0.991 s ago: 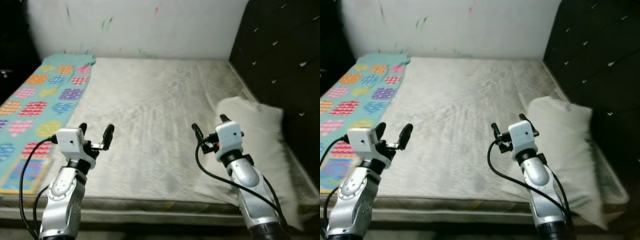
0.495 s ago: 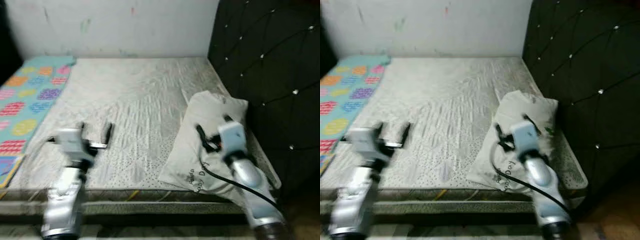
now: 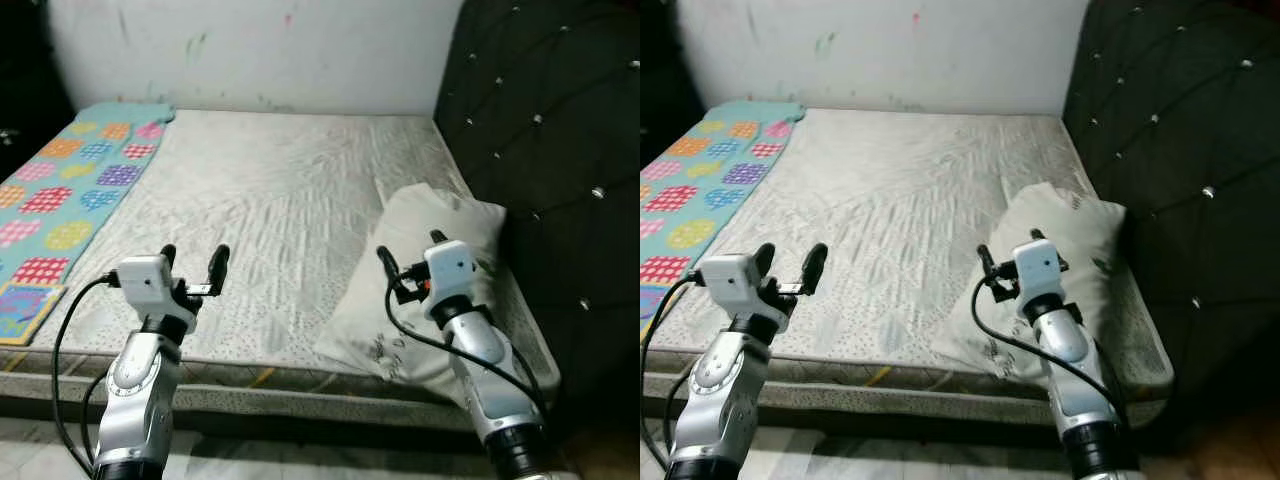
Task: Clean up the room
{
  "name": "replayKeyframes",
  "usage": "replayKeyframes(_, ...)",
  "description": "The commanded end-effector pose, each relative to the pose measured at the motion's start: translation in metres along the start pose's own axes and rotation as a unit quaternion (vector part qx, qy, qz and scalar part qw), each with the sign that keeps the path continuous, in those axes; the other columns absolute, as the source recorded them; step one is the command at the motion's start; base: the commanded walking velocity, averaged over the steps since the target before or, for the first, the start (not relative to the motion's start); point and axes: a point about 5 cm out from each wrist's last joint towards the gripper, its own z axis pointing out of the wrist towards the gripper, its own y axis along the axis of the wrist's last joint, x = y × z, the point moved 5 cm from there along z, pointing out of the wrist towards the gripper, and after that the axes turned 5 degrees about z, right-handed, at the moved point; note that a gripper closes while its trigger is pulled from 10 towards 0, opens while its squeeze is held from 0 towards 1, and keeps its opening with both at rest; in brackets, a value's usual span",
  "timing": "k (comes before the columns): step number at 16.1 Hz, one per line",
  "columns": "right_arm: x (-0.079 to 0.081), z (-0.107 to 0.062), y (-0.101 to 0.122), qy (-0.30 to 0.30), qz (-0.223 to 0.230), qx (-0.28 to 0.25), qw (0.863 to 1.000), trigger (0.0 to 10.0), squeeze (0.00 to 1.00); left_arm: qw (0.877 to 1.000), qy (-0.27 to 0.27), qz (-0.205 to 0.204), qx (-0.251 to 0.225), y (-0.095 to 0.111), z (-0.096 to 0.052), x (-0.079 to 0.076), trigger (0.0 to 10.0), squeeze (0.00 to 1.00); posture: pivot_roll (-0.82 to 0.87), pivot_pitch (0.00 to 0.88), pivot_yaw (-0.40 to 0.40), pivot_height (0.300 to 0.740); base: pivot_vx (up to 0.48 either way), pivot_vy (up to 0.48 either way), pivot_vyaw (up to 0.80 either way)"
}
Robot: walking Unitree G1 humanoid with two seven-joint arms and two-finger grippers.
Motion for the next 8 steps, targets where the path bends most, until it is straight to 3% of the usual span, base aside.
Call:
replayKeyframes(1,0.004,-0.003,-0.005,0.010,0.003,0.004,1.000,10.0,0.00,1.000,0.005,0.006,0.005,-0.003,-0.005,0.001,10.0,0.00,-0.01,0.000,-0.021,0.740,0.000,0.000,0.00)
replayKeyframes(4,0.014,-0.017,-0.018,0.024,0.007,0.012,1.000,10.0,0.00,0.999,0.010,0.015,0.033,-0.024,-0.024,0.001,10.0,0.00,0.00,0.000,-0.036,0.740,0.000,0.000,0.00)
replayKeyframes(6,-0.002,-0.033,-0.024,0.001,-0.023,0.022,0.999,10.0,0.00,0.998,0.017,0.029,0.056,-0.035,-0.039,0.009,10.0,0.00,-0.02,0.000,-0.033,0.740,0.000,0.000,0.00)
replayKeyframes(7,-0.019,-0.052,-0.033,-0.017,-0.040,0.041,0.998,10.0,0.00,0.996,0.028,0.036,0.074,-0.042,-0.052,0.019,10.0,0.00,-0.04,0.000,-0.024,0.740,0.000,0.000,0.00)
replayKeyframes(8,-0.023,-0.058,-0.035,-0.019,-0.044,0.045,0.998,10.0,0.00,0.996,0.032,0.038,0.078,-0.044,-0.055,0.022,10.0,0.00,-0.04,0.000,-0.023,0.740,0.000,0.000,0.00)
